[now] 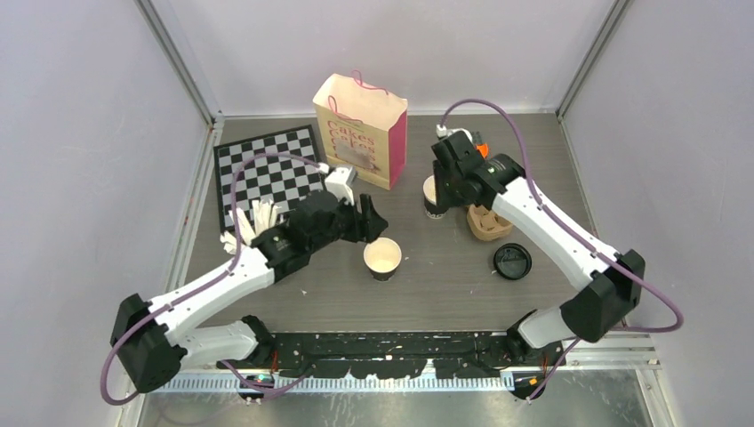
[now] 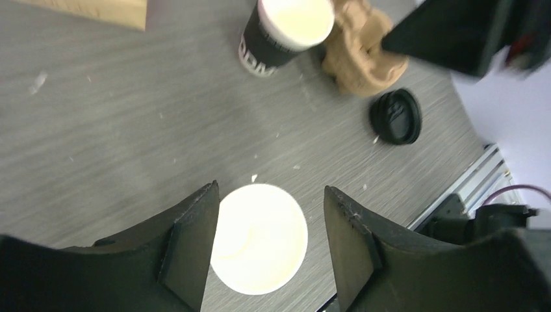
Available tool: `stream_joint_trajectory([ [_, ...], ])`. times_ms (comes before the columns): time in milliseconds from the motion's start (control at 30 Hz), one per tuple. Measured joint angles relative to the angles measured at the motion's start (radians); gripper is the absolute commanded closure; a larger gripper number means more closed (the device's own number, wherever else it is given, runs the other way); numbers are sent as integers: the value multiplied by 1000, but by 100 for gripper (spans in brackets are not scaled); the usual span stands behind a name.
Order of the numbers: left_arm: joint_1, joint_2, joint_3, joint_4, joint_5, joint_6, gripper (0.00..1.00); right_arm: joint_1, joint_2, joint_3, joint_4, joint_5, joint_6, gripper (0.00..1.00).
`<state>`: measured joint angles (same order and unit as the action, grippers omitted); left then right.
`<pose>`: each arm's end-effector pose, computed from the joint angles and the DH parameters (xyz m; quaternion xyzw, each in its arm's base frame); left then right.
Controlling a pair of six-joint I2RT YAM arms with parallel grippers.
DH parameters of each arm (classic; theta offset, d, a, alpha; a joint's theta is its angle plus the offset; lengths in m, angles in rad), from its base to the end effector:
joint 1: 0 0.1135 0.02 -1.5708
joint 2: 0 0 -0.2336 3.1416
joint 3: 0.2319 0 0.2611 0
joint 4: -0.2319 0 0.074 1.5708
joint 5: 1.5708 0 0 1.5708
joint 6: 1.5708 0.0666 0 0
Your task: Pack the takeout coffee
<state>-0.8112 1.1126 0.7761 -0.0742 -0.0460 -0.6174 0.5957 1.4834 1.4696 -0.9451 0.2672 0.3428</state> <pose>0.2124 -0.2192 0.2396 0.0684 0.8335 -0.3444 0.4266 0.2863 0.1728 0.2895 -0.0794 0.9426 0.0217 0.3237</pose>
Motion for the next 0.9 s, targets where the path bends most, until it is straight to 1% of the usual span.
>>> stream_joint_trajectory([
  [67,0,-8,114,-101,-18,54,33,0,-51,-67,6,42,63,70],
  [133,0,-20,212,-187,-37,100,17,0,-89,-127,2,111,139,71],
  [167,0,-29,261,-240,-45,126,13,0,-106,-157,-15,150,184,71],
  [200,0,-41,298,-282,-52,150,10,-3,-123,-185,-23,188,230,71],
  [267,0,-68,338,-356,-56,181,3,-5,-157,-240,-42,240,301,71],
  [300,0,-88,348,-398,-55,194,1,-9,-177,-274,-51,261,332,71],
  [433,0,-177,346,-580,-48,237,0,-16,-246,-401,-84,335,436,70],
  [600,0,-309,273,-715,-44,256,0,-27,-304,-538,-99,413,544,69],
  [733,0,-414,203,-767,-44,258,0,-82,-354,-633,-54,431,559,70],
  [800,0,-462,174,-781,-40,258,0,-122,-390,-683,-5,412,542,70],
  [900,0,-509,163,-787,-40,259,0,-145,-440,-732,61,375,514,70],
])
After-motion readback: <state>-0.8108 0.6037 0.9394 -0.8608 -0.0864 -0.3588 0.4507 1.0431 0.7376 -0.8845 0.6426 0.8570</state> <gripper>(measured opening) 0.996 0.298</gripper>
